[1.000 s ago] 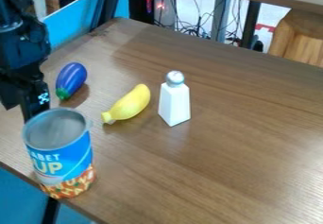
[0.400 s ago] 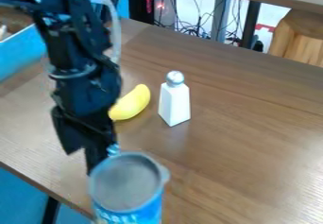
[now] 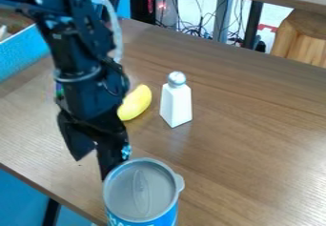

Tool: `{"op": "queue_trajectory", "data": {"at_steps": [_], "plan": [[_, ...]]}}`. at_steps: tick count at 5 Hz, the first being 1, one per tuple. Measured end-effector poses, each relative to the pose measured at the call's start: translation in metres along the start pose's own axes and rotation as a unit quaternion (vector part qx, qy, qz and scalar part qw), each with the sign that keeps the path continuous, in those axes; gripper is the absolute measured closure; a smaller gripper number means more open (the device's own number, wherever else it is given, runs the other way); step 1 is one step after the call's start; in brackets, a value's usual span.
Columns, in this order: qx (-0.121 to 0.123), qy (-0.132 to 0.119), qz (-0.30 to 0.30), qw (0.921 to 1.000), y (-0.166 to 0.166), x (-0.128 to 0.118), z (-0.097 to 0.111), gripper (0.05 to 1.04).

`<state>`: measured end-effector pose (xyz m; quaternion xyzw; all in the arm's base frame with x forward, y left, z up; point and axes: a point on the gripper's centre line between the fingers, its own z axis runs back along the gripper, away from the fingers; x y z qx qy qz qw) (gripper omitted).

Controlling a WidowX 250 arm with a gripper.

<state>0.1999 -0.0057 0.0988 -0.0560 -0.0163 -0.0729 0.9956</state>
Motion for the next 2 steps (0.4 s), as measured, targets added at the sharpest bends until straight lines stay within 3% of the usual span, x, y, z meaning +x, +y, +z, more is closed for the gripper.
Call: {"op": "queue_trajectory", "data": {"at_steps": [1, 2], "plan": [[0.036, -0.038, 0.046, 0.9975, 0.033, -0.001, 0.027, 0.083], [0.078, -0.094, 0.071, 0.99, 0.066, -0.017, 0.069, 0.083]]}}
